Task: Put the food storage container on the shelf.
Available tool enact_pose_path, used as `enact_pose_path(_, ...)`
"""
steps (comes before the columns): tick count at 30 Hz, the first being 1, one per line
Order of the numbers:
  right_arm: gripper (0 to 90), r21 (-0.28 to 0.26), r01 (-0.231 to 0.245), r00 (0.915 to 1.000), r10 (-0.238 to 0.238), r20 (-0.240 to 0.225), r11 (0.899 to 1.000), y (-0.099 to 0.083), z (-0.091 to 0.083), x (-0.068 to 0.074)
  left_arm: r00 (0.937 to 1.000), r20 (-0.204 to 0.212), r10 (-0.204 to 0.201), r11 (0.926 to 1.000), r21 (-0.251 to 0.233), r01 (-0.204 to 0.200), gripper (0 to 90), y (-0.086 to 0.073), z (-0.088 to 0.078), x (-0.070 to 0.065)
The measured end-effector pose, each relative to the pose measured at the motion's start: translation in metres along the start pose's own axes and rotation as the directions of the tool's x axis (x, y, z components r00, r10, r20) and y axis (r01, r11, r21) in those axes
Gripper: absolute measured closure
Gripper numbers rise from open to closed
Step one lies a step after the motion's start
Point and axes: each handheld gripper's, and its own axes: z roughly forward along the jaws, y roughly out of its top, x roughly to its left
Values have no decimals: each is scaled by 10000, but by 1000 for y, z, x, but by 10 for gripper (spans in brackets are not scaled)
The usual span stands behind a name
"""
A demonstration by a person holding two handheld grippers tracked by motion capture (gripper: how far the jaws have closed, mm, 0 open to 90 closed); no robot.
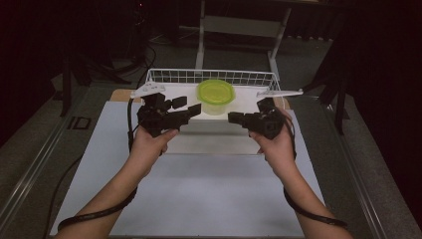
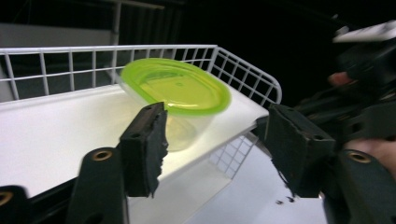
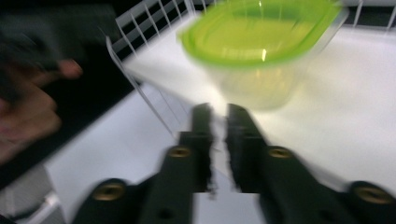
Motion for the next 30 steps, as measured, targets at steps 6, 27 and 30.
enact_pose_path(6,899,196,238,9996,-241,151,9995,-13,21,6,9955,737,590,9981,-206,-577,232,-25,-8,-10)
enact_pose_path(27,898,-551,-561,9975,584,407,9969,-4,44,-6,9904,113,1378,9903,-210,-1375,5,-142,-24,-17)
enact_pose_path(30,897,-523,-620,9969,643,448,9967,-2,46,-9,9879,192,1539,9880,-184,-1535,5,-151,-26,-20)
